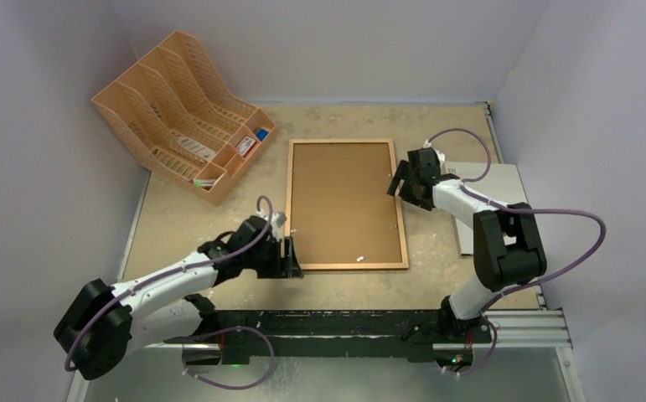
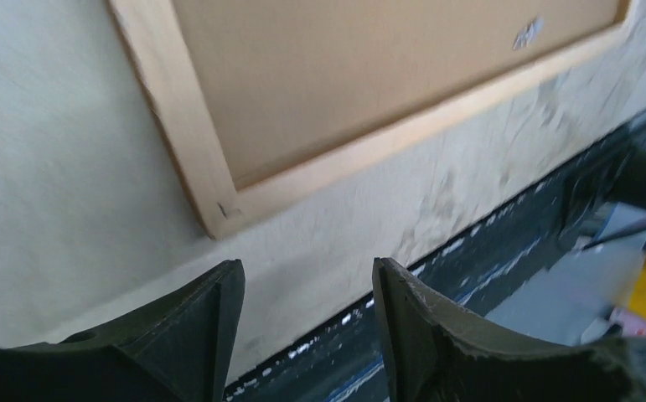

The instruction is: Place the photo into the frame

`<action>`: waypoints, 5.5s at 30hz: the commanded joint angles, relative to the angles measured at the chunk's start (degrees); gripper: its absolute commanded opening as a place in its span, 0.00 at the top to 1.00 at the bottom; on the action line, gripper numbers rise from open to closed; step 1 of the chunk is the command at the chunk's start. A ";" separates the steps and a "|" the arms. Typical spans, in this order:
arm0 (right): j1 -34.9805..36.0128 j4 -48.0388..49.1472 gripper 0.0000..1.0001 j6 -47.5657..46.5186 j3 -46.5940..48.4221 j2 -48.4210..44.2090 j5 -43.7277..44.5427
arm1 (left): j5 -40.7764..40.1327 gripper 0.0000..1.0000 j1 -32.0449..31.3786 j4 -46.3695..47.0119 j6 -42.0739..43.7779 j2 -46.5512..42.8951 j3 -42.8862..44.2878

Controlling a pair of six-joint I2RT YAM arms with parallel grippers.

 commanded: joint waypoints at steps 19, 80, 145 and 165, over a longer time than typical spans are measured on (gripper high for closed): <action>-1.74 6.81 0.72 0.63 -13.53 -5.74 -12.60 | -18.65 0.40 -10.31 12.01 -19.54 9.82 -2.98; 24.59 26.37 0.66 -2.31 -5.91 2.48 -45.53 | -17.45 0.52 4.51 13.47 -18.12 11.49 -9.86; 25.39 21.31 0.68 4.11 -6.90 -2.90 -23.67 | -26.68 0.59 4.57 -0.32 -6.77 8.32 4.43; 12.06 7.51 0.22 7.22 -15.32 -14.56 -8.45 | -23.58 0.34 10.76 -1.10 17.43 40.14 44.86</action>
